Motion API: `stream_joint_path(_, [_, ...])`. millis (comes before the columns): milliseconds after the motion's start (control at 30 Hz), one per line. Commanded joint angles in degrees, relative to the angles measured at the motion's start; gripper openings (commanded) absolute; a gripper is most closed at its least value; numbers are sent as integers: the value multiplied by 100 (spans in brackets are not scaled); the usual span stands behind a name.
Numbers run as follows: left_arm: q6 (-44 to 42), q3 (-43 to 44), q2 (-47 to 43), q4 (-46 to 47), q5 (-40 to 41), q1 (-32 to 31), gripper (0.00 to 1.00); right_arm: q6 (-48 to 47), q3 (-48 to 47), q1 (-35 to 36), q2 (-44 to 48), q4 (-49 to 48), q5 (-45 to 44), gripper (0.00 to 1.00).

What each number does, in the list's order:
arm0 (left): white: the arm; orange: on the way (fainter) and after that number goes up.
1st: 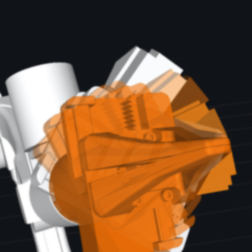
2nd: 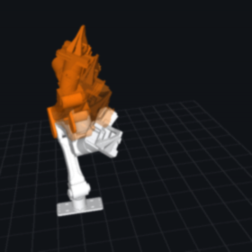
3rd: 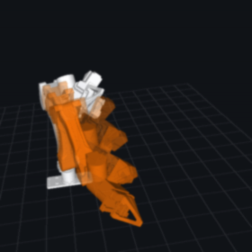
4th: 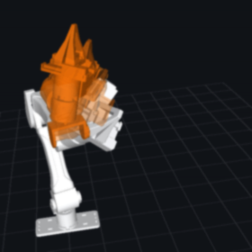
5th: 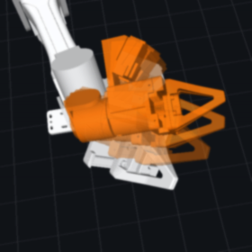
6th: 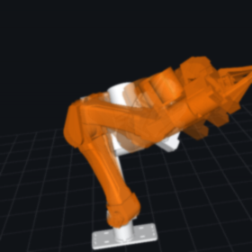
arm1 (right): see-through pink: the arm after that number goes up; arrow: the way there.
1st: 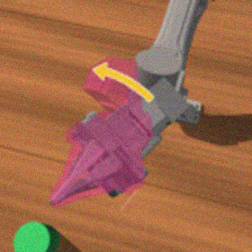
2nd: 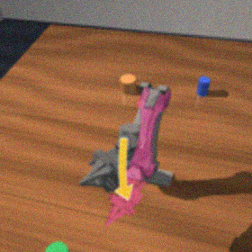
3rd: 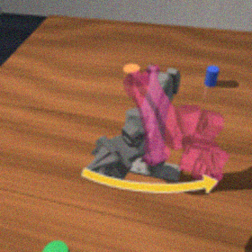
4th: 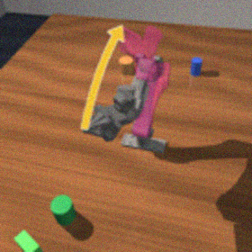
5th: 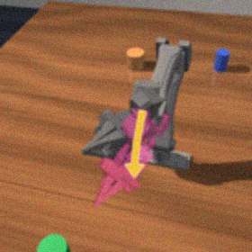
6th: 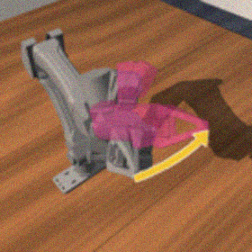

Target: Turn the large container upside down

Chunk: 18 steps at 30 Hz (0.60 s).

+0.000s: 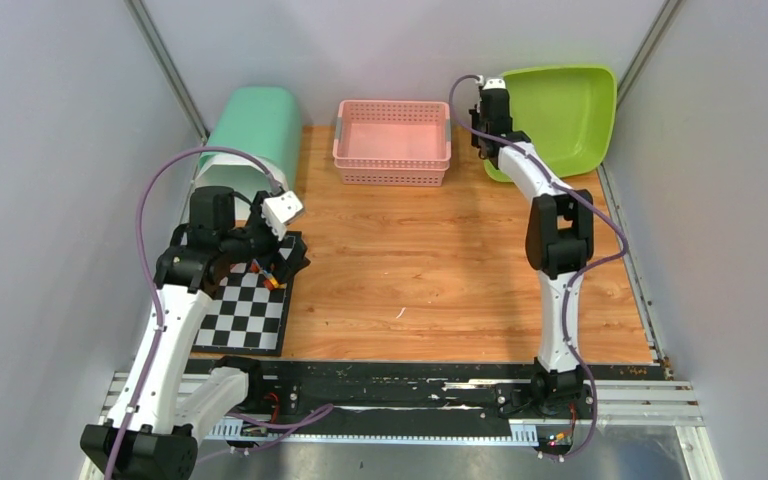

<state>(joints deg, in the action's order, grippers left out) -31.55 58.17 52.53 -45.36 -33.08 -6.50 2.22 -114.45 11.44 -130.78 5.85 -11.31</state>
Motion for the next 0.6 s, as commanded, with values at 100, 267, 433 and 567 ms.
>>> stream_joint_path(100, [-78, 64, -187, -51, -196, 22, 100, 124, 998, -37, 1297, -11, 632, 3])
stream_joint_path(267, [-75, 71, -259, -59, -234, 22, 100, 177, 1323, -15, 1822, 427, 976, 3])
stream_joint_path(433, [-71, 81, -326, -76, -285, 21, 100, 163, 1620, -16, 2359, 962, 1471, 3])
stream_joint_path(567, [-95, 100, -361, -103, -337, 22, 100, -110, 1766, -11, 2782, 1542, 1840, 3])
